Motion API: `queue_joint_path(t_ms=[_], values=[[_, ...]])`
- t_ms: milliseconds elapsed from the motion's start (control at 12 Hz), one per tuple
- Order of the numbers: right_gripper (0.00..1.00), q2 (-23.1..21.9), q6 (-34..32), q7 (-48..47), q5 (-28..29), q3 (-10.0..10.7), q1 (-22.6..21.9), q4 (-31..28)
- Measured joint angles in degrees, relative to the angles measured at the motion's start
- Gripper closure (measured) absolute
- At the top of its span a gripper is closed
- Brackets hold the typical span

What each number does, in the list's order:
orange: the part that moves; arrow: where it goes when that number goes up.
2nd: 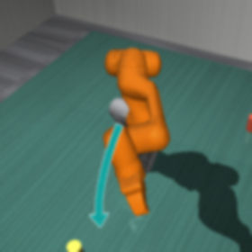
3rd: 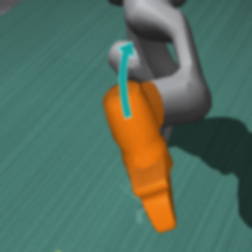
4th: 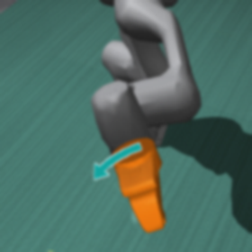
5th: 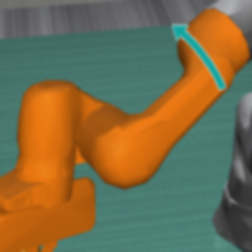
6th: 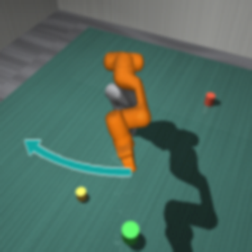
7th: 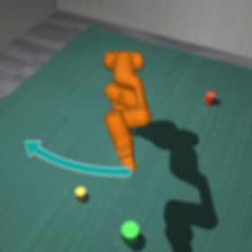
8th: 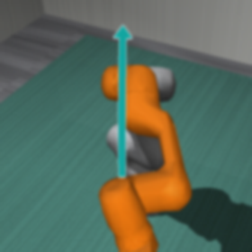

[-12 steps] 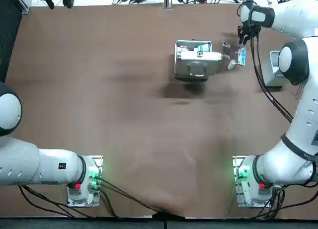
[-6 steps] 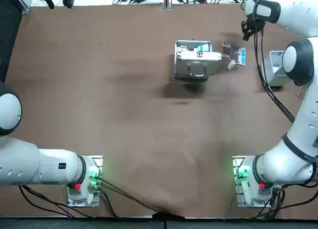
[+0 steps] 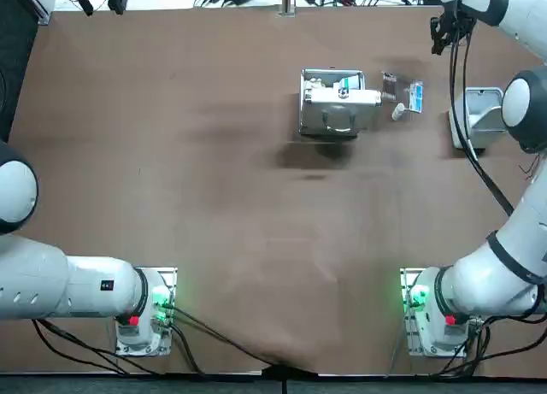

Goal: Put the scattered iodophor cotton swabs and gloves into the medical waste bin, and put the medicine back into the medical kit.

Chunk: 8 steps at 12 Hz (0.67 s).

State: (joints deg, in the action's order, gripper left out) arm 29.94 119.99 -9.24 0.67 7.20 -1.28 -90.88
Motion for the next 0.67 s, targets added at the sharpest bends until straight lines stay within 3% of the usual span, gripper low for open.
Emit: queue_joint_path(t_ms=[583, 667], values=[[0.96, 3.1, -0.5, -0.1, 0.2, -0.5, -0.5, -1.4], [0.88, 3.5, -0.5, -0.1, 0.2, -0.5, -0.4, -1.4]])
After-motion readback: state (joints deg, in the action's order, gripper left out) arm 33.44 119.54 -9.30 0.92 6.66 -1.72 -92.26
